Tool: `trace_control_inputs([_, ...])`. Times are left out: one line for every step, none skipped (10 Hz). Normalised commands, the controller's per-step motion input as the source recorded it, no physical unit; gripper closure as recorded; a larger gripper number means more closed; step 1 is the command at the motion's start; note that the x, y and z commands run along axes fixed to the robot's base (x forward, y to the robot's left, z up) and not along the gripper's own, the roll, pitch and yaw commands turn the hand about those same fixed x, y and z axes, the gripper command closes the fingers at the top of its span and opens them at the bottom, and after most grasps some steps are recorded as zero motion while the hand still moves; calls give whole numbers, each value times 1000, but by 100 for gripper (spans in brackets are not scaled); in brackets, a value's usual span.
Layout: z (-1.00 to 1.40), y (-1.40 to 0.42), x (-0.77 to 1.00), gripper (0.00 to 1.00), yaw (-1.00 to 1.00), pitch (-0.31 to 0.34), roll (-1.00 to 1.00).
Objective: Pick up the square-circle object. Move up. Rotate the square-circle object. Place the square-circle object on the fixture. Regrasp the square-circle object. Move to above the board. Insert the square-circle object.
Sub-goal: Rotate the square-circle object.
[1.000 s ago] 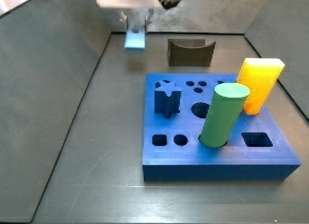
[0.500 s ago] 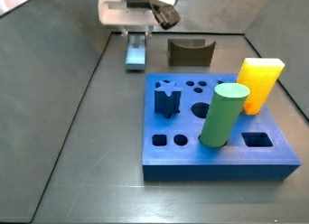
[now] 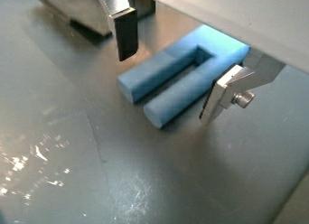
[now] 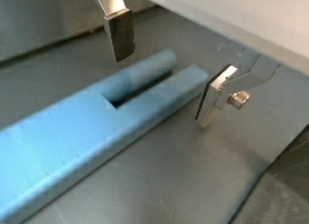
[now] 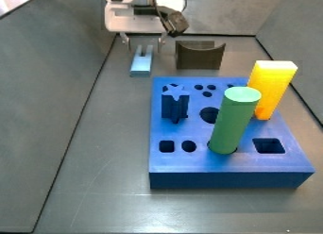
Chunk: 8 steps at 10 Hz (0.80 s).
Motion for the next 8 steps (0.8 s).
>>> trace_control_inputs([1000,1,-13,0,-5,31,3])
trace_control_inputs([1000,5,-12,0,-13,52,13])
trace_control_inputs([1000,6,-13,0,-18,62,23])
trace_control_inputs([1000,8,-18,0,-21,69,38])
trace_control_inputs([1000,8,-22,0,-22,69,45])
trace_control_inputs([964,10,-28,0,-24,69,61])
trace_control_inputs([807,8,-30,0,-24,66,70])
trace_control_inputs([599,7,-30,0,-24,64,82])
